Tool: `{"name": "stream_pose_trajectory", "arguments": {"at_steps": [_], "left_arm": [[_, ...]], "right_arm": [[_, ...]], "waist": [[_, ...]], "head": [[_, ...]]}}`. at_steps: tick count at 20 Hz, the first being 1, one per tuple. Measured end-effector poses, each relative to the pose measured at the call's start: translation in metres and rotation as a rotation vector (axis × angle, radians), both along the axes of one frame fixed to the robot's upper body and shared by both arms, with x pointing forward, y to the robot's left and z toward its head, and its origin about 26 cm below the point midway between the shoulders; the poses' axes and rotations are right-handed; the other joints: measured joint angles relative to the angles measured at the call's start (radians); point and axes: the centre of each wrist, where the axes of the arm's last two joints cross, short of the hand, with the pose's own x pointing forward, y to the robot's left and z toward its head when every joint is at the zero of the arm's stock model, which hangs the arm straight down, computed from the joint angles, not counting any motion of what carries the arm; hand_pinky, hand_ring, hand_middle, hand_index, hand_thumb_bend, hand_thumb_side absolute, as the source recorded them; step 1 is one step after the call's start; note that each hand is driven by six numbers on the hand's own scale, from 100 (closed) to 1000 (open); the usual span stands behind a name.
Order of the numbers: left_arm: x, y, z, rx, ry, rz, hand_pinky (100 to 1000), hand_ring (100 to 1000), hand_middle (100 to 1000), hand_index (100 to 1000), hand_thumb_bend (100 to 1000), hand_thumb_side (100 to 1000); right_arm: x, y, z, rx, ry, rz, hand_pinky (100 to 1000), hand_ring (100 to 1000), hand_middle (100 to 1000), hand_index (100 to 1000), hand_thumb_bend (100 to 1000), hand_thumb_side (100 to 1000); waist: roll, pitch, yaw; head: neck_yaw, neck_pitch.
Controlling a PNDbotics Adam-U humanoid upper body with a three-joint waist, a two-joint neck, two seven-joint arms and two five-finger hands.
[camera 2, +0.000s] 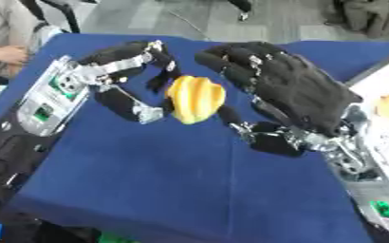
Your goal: Pick up the objects with one hand, pass them to the other hand, and then place them into the box on the other side of the table.
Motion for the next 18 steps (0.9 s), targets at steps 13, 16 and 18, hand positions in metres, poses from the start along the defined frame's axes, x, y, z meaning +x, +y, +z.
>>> {"name": "stream_pose_trajectory", "arguments": {"at_steps": [13, 16, 18], "left_arm": [[-0.0026, -0.0055, 0.0081, -0.017, 0.004, -0.037, 667, 290, 182, 271, 100, 253], [-0.003, -0.0083, 0.0072, -0.017, 0.009, -0.046, 668, 291, 183, 272, 100, 253], [-0.003, -0.0085, 0.007, -0.014, 0.011, -0.047, 668, 291, 183, 271, 100, 252]], "right_arm": [[0.0029, 0.0022, -0.0061, -0.017, 0.009, 0.0, 868, 885, 857, 949, 100, 100], [0.0026, 0.0028, -0.0064, -0.007, 0.003, 0.007, 849, 854, 814, 850, 100, 100], [0.0025, 0.0028, -0.0064, 0.009, -0.003, 0.012, 840, 839, 792, 791, 100, 100]], "waist": [[0.001, 0.0, 0.0], [0.001, 0.0, 0.0], [0.0, 0.0, 0.0]], "head": [[0.001, 0.0], [0.002, 0.0], [0.003, 0.0]]}}
